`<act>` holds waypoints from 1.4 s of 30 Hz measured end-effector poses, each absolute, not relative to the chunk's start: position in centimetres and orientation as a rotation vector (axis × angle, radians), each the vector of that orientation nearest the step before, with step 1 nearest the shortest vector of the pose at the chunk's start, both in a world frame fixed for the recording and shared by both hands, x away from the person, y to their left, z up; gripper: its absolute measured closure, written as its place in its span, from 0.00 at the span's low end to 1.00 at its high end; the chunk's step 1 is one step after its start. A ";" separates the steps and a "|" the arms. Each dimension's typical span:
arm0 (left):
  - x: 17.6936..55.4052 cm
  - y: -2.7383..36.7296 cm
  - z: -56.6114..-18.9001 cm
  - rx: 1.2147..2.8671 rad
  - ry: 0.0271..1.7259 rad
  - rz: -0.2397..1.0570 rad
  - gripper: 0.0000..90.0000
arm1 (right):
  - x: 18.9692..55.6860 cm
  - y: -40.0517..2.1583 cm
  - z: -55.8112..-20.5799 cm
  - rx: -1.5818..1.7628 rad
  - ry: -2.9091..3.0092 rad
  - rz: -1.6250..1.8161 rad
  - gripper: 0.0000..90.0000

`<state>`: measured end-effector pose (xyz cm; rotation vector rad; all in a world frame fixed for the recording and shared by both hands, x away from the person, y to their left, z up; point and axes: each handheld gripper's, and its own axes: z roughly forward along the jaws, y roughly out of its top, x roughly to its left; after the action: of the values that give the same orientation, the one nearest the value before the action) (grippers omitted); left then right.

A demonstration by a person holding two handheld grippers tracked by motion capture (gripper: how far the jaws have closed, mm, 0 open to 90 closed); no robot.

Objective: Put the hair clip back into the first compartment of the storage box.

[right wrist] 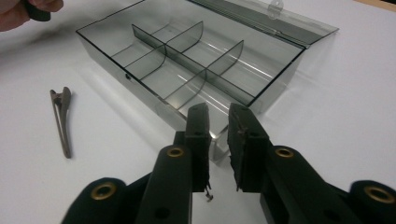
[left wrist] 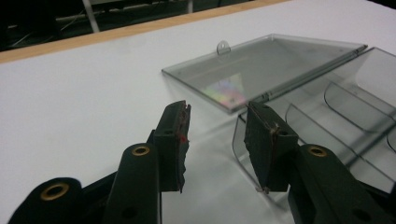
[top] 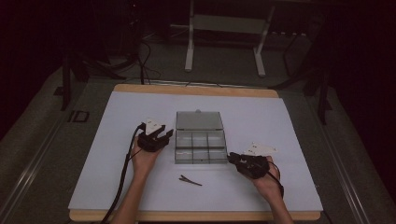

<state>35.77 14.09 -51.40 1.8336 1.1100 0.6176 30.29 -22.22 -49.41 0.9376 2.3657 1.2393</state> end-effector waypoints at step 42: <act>31.6 14.8 -53.6 1.862 1.140 0.644 0.65 | 27.5 -12.5 -50.4 0.616 2.627 1.185 0.85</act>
<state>31.61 14.83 -53.58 1.8616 1.1397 0.6438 27.52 -12.49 -50.39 0.6156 2.6267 1.1846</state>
